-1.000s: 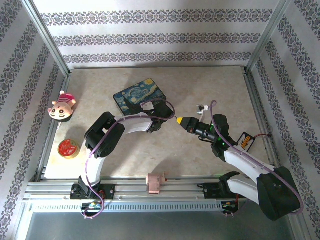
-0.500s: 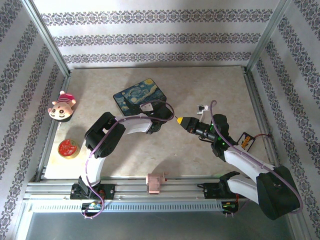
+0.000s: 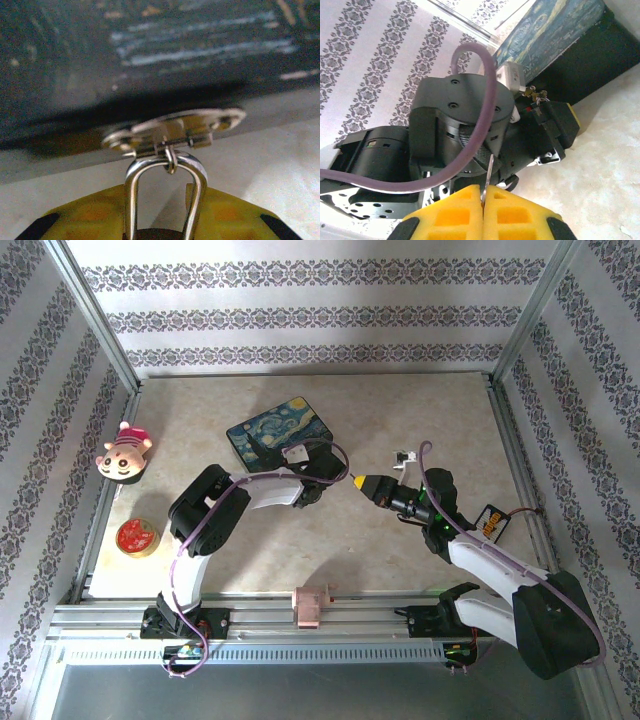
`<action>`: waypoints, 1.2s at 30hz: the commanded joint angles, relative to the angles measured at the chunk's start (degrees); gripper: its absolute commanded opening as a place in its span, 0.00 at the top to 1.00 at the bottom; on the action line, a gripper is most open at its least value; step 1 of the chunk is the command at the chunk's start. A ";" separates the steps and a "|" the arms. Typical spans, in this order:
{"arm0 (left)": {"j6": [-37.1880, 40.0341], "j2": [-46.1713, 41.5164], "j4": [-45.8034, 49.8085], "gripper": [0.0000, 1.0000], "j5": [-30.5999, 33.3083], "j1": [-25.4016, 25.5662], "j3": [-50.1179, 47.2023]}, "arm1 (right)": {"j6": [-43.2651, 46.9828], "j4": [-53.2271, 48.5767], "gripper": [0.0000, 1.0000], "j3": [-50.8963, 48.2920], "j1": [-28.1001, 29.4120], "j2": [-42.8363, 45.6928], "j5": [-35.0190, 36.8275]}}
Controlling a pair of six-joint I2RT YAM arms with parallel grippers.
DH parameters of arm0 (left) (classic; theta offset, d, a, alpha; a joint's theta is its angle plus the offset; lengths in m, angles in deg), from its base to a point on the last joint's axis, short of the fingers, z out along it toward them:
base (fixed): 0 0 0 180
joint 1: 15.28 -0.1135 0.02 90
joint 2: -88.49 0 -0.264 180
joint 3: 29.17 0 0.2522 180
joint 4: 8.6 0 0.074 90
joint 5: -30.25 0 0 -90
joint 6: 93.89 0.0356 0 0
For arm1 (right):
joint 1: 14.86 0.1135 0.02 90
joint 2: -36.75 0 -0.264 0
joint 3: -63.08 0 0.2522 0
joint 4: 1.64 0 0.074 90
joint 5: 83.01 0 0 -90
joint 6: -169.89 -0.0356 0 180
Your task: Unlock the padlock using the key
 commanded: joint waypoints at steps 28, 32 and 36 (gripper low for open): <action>-14.13 -10.82 -15.89 0.92 -28.85 -0.64 -12.39 | 9.08 17.96 1.00 -4.88 14.32 -25.20 15.35; -15.16 -9.85 -17.19 0.92 -30.78 -1.36 -12.56 | 10.36 21.13 1.00 -4.07 16.10 -28.42 18.08; -17.97 -10.19 -19.80 0.92 -32.51 -2.06 -14.55 | 11.52 25.21 1.00 -5.87 17.73 -29.07 22.99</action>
